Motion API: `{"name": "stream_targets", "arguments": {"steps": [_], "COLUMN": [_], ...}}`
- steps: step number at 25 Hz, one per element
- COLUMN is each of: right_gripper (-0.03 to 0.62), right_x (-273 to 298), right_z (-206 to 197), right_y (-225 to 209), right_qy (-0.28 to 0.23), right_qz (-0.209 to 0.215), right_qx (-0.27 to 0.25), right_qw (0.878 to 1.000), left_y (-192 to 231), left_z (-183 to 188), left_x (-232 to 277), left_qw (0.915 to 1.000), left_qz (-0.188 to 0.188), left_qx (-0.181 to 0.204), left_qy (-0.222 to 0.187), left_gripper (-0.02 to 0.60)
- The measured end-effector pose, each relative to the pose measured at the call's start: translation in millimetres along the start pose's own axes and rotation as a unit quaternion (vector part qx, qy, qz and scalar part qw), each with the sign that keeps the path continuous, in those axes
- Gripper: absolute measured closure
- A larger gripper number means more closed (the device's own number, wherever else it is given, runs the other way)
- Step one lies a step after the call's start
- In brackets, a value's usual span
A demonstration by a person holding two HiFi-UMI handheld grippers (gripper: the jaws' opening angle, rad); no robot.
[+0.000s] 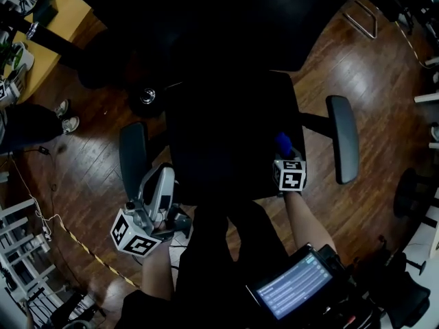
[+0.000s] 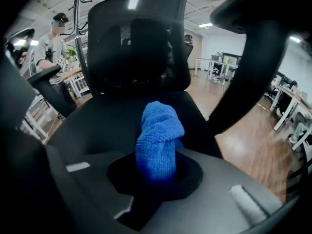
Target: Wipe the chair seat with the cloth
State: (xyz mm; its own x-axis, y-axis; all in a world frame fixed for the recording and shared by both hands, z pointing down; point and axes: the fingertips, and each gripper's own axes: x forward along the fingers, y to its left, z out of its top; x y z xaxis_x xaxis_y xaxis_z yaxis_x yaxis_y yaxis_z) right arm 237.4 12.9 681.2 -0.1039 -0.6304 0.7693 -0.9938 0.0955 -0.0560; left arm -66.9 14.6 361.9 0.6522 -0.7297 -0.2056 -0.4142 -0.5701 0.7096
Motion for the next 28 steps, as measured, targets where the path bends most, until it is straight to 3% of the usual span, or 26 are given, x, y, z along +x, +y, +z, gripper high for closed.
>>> {"name": "stream_targets", "arguments": {"steps": [3, 5, 9, 12, 17, 20, 28], "right_gripper": [0.549, 0.549, 0.549, 0.549, 0.549, 0.549, 0.549], "right_x": [6, 4, -7, -17, -11, -6, 3], "right_z": [3, 0, -18, -38, -49, -52, -55], "right_y": [85, 154, 280, 332, 332, 309, 155], "right_qy": [0.015, 0.026, 0.067, 0.111, 0.1, 0.099, 0.094], "right_qz": [0.089, 0.16, 0.287, 0.342, 0.356, 0.341, 0.224], "right_qx": [-0.006, -0.009, -0.007, -0.005, 0.023, 0.025, 0.06], "right_qw": [0.996, 0.987, 0.956, 0.933, 0.929, 0.935, 0.968], "left_y": [-1, -3, -2, 2, 4, 5, 3], "left_z": [3, 4, 10, 10, 8, 6, 1], "left_x": [-3, -6, -12, -17, -19, -16, -2], "left_qw": [1.0, 1.0, 0.9999, 0.9998, 0.9999, 0.9999, 0.9999], "left_qz": [0.001, 0.003, 0.008, 0.013, 0.014, 0.011, -0.004], "left_qx": [-0.001, 0.0, 0.002, 0.0, -0.002, -0.004, -0.011], "left_qy": [-0.005, -0.006, -0.012, -0.012, -0.009, -0.006, 0.007], "left_gripper": [0.591, 0.591, 0.591, 0.591, 0.591, 0.591, 0.591]}}
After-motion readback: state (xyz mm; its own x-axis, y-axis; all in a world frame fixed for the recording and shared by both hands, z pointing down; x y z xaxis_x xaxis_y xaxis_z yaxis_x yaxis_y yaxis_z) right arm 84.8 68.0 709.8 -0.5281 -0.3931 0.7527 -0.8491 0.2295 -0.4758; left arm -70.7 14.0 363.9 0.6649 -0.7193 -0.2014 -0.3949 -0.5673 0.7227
